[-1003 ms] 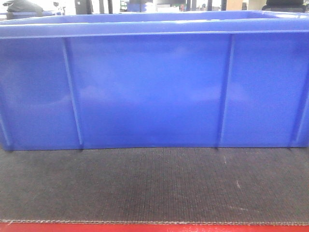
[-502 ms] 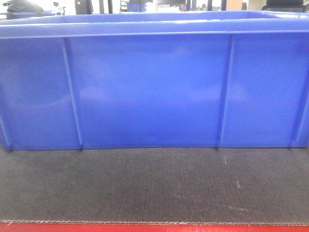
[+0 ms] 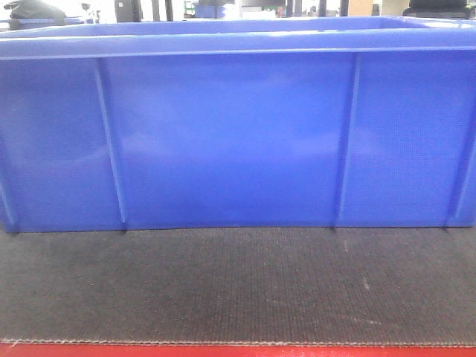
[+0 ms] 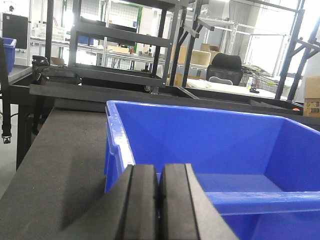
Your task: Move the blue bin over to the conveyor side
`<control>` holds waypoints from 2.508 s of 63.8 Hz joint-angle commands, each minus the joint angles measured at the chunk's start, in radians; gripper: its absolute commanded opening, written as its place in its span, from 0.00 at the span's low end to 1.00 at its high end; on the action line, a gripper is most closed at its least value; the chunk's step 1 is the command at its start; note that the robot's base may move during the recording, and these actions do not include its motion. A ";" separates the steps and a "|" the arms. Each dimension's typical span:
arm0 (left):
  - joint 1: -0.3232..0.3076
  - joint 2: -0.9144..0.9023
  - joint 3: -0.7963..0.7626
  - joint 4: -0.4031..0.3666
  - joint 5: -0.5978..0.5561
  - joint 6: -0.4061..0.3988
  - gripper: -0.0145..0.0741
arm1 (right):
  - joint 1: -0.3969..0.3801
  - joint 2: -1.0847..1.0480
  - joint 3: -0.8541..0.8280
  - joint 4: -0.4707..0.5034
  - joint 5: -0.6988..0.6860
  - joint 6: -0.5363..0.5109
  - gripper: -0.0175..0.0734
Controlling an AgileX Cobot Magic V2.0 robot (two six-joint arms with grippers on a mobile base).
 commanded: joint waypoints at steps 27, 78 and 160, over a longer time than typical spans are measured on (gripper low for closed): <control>-0.003 -0.003 0.000 -0.005 -0.021 -0.001 0.14 | -0.068 -0.120 0.168 0.039 0.017 -0.049 0.11; -0.003 -0.003 0.000 -0.005 -0.021 -0.001 0.14 | -0.068 -0.120 0.168 0.039 0.017 -0.049 0.11; 0.198 -0.268 0.223 -0.162 0.041 0.298 0.14 | -0.068 -0.120 0.168 0.039 0.017 -0.049 0.11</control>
